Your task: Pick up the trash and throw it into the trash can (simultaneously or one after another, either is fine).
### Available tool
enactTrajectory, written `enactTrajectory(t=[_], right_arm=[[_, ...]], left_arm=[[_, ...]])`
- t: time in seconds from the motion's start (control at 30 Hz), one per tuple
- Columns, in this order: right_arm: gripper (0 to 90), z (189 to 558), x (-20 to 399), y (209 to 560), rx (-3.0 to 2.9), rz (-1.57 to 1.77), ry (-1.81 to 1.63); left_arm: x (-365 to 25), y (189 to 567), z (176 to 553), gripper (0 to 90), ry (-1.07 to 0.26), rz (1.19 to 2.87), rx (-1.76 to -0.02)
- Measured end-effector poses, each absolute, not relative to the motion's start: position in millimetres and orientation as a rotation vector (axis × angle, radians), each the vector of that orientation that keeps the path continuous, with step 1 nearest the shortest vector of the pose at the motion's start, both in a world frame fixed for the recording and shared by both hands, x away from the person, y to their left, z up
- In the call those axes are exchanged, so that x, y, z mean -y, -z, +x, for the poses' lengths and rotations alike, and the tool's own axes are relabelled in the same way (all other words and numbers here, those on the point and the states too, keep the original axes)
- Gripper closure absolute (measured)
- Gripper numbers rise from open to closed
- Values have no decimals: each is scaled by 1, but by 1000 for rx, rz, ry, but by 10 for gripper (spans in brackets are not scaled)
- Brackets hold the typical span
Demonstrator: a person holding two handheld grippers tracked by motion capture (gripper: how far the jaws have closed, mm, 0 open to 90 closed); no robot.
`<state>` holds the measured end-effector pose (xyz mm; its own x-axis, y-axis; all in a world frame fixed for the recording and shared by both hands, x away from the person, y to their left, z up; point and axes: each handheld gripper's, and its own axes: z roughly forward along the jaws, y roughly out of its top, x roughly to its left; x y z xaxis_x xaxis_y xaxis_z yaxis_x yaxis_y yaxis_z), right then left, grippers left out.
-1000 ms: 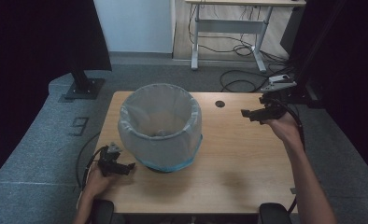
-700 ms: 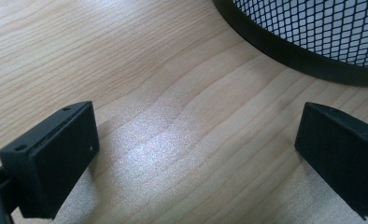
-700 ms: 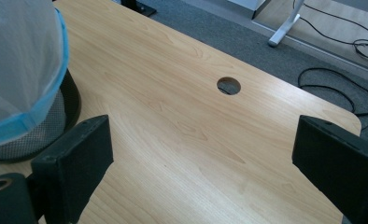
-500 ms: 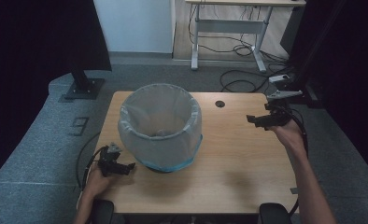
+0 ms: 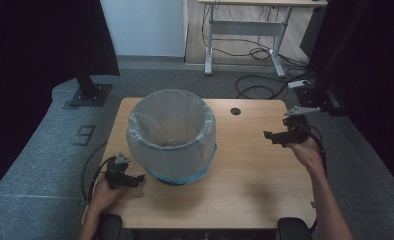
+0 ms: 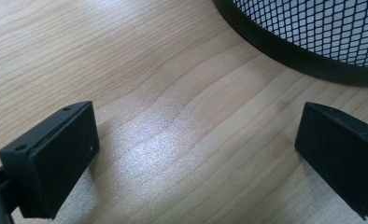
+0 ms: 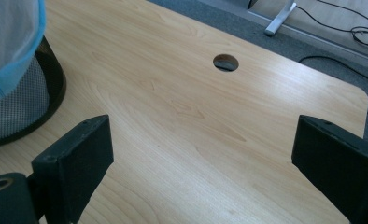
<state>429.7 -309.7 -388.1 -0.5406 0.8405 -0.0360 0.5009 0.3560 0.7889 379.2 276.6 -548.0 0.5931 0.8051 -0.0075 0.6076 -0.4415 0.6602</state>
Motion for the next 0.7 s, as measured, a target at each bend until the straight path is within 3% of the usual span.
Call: enactTrajectory(t=[0.7], right_arm=[[42,424,305,453,-2202,1202,-990]], left_arm=[[-277,548,379,0,-411,2197,-1114]])
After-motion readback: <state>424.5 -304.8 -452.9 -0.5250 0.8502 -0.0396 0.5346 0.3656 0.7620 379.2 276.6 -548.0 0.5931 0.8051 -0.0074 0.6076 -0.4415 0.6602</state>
